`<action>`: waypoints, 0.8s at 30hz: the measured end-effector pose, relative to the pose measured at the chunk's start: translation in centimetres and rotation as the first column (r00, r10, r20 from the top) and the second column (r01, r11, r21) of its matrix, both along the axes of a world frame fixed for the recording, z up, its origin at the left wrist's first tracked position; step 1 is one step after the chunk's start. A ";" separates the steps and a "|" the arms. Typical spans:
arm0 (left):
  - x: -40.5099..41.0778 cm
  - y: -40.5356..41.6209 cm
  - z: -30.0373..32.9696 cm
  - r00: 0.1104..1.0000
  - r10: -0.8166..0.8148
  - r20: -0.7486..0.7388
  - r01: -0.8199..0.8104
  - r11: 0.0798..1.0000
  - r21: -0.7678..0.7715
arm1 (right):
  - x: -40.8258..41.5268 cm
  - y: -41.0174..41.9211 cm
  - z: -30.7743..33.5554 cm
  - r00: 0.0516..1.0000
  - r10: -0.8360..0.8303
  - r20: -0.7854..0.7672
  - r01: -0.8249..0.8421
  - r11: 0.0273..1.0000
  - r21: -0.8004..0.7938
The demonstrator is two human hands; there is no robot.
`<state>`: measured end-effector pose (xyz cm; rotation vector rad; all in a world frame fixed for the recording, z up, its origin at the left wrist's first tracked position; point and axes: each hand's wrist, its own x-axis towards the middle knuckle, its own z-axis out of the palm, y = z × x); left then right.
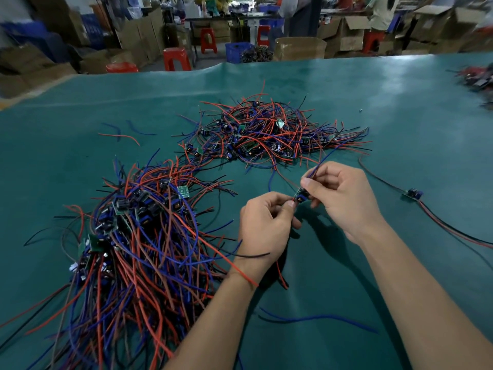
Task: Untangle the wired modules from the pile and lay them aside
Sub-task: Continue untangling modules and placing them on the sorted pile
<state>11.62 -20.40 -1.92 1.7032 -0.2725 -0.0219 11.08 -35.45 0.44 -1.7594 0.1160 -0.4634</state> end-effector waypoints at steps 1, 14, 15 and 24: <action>0.0 0.0 0.0 1.000 -0.004 0.002 0.004 1.000 -0.001 | 0.0 0.0 -0.1 1.000 -0.029 0.006 0.029 1.000 -0.011; -0.7 0.2 0.7 0.996 -0.068 0.066 0.063 0.995 0.078 | -0.2 -4.8 1.2 0.839 -0.524 0.147 0.451 0.821 0.350; -0.7 0.2 0.7 0.995 -0.068 0.067 0.062 0.995 0.081 | -0.2 -4.8 1.2 0.820 -0.553 0.151 0.472 0.800 0.369; -0.3 0.0 0.4 0.996 0.086 -0.001 -0.085 0.989 -0.122 | -0.3 -1.5 1.1 0.957 -0.249 -0.148 0.289 0.869 0.403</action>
